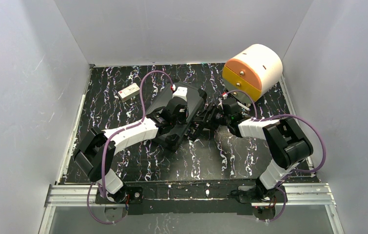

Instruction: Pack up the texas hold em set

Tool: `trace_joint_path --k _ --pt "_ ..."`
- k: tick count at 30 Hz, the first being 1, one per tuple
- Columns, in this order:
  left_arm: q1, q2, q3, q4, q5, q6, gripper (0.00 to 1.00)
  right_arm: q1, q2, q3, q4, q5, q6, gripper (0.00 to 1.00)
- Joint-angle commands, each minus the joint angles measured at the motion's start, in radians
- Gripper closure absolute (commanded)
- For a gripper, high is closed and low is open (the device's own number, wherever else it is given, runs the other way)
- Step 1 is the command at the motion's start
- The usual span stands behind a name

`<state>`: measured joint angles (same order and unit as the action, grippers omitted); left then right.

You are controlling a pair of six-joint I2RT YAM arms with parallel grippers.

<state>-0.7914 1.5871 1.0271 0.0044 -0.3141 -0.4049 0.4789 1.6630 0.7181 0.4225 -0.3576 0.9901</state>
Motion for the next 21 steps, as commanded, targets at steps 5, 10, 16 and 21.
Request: trace_joint_path --k 5,10,16,21 --pt "0.008 0.065 -0.085 -0.252 -0.011 0.005 0.85 0.001 -0.002 -0.012 0.159 -0.054 0.051 0.23" --pt "0.007 0.063 -0.09 -0.253 -0.019 0.005 0.85 0.001 0.001 -0.017 0.192 -0.065 0.057 0.19" --pt "0.008 0.059 -0.091 -0.252 -0.034 -0.003 0.89 0.003 0.043 0.001 0.216 -0.09 0.085 0.2" --pt "0.009 0.053 -0.099 -0.252 -0.039 -0.006 0.92 0.001 0.091 0.043 0.192 -0.113 0.101 0.36"
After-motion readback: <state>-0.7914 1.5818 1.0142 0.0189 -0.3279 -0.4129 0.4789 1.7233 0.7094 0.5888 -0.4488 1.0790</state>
